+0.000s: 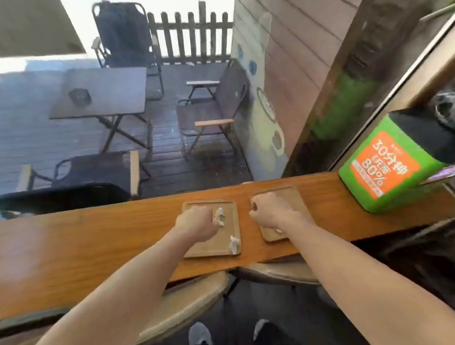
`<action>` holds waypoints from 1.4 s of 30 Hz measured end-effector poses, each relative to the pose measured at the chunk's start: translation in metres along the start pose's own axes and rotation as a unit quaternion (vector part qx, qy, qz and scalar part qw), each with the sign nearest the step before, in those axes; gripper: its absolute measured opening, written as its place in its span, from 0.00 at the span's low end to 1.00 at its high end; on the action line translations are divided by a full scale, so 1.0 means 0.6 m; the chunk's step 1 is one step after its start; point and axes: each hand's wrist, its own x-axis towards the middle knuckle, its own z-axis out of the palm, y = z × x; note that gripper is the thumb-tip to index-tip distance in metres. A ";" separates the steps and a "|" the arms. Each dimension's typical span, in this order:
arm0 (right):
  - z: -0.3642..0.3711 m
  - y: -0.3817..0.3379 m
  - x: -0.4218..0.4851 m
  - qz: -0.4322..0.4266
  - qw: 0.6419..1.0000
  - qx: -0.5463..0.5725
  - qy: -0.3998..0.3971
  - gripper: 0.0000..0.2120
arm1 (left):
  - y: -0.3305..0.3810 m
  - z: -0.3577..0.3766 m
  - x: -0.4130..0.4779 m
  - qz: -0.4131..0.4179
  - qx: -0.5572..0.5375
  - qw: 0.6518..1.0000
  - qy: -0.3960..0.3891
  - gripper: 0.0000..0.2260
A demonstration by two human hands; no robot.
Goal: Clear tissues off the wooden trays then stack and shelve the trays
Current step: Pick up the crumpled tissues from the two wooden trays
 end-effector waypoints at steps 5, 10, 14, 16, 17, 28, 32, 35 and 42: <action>0.072 0.021 0.002 0.028 0.996 0.028 -0.074 0.13 | -0.012 0.076 0.007 -0.014 0.007 0.996 -0.092 0.11; 0.106 0.056 0.036 0.026 0.992 0.042 -0.113 0.13 | 0.010 0.135 0.036 -0.021 -0.027 0.993 -0.117 0.11; 0.127 0.085 0.067 0.008 0.991 0.051 -0.123 0.13 | 0.040 0.171 0.058 -0.035 -0.053 0.993 -0.101 0.14; 0.136 0.104 0.080 -0.003 0.992 0.067 -0.110 0.13 | 0.056 0.188 0.067 -0.057 -0.069 0.992 -0.084 0.15; 0.141 0.116 0.087 -0.008 0.992 0.077 -0.099 0.12 | 0.063 0.197 0.072 -0.069 -0.081 0.992 -0.074 0.15; 0.147 0.273 0.152 0.028 0.994 0.107 0.000 0.13 | 0.080 0.267 0.120 -0.152 -0.109 0.982 -0.037 0.06; 0.156 0.302 0.156 0.034 0.993 0.116 -0.017 0.11 | 0.077 0.273 0.127 -0.132 -0.123 0.983 -0.029 0.02; 0.163 0.305 0.152 0.043 0.992 0.120 0.000 0.10 | 0.081 0.269 0.133 -0.120 -0.133 0.984 -0.025 0.04; 0.173 0.282 0.154 0.016 0.991 0.130 -0.028 0.19 | 0.090 0.252 0.143 -0.126 -0.157 0.979 -0.043 0.05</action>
